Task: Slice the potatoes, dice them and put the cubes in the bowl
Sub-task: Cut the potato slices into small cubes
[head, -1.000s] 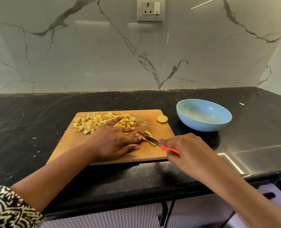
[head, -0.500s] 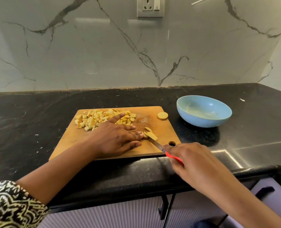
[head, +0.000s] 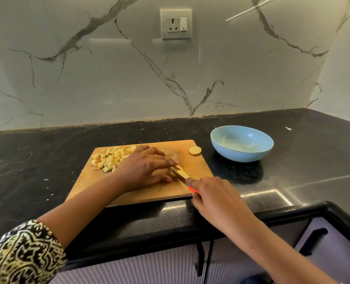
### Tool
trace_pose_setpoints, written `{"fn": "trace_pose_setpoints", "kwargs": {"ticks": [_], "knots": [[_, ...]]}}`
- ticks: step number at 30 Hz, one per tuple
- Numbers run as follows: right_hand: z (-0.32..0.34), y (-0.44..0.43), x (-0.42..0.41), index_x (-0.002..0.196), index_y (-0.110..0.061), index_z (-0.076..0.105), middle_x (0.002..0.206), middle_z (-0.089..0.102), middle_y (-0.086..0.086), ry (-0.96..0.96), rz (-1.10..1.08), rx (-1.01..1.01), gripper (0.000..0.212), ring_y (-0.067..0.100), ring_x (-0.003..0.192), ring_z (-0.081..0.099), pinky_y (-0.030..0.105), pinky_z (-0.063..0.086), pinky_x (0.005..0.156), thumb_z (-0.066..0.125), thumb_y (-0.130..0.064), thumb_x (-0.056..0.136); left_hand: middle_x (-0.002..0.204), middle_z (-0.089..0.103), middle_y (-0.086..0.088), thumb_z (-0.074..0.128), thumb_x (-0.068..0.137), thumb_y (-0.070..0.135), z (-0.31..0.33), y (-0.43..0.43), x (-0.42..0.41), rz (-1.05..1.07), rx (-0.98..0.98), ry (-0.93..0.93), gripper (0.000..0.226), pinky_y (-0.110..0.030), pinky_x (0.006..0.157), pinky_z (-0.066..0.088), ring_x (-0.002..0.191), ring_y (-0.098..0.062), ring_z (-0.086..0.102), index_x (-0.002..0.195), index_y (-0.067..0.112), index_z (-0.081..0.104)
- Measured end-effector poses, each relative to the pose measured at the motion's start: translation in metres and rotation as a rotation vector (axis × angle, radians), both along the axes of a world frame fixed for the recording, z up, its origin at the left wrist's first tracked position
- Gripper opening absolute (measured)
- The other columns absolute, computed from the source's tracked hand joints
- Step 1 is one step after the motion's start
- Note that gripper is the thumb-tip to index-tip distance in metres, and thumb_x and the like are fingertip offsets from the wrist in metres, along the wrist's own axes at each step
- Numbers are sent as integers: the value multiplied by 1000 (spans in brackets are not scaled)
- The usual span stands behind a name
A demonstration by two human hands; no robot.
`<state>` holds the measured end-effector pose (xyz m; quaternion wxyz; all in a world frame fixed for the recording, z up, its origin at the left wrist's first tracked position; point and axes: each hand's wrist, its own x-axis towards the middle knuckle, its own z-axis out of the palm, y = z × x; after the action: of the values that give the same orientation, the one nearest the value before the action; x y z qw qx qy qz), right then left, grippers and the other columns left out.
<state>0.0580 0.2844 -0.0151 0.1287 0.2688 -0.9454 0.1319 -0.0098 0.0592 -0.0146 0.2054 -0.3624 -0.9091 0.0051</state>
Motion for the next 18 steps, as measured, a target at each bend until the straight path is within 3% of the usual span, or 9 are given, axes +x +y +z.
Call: {"fn": "trace_pose_setpoints", "kwargs": {"ticks": [2,4,10,14,18], "knots": [[2,1,0,145,-31,38,105,60,-2,6,4,6,45,16,87,55,26,37,64,41,-27,100,118,66,11,52,89,48,6,6,-7,10,40,-215,35,-38,98,45,112,-11,55,118,33,64],[4,2,1,145,-31,38,102,58,-2,12,8,13,46,14,81,50,26,35,63,42,-26,100,110,68,10,64,86,37,9,10,-15,25,134,-338,25,-38,91,49,104,-7,57,110,32,69],[15,26,14,140,-33,47,103,63,-5,-61,27,17,44,14,88,60,31,51,76,46,-22,96,102,70,10,72,81,30,11,11,-19,35,231,-397,21,-32,84,52,95,-4,60,102,31,72],[27,59,29,128,-41,56,93,66,-15,-52,-13,2,38,1,75,58,14,43,63,51,-28,94,103,70,10,72,81,28,8,12,-15,39,292,-404,21,-26,88,52,97,-2,61,102,28,72],[25,77,31,126,-44,58,101,70,-17,-34,-133,-123,38,2,79,62,17,46,67,56,-28,92,107,69,10,72,81,27,3,11,-9,46,360,-417,24,-27,92,51,101,-2,61,104,28,71]]}}
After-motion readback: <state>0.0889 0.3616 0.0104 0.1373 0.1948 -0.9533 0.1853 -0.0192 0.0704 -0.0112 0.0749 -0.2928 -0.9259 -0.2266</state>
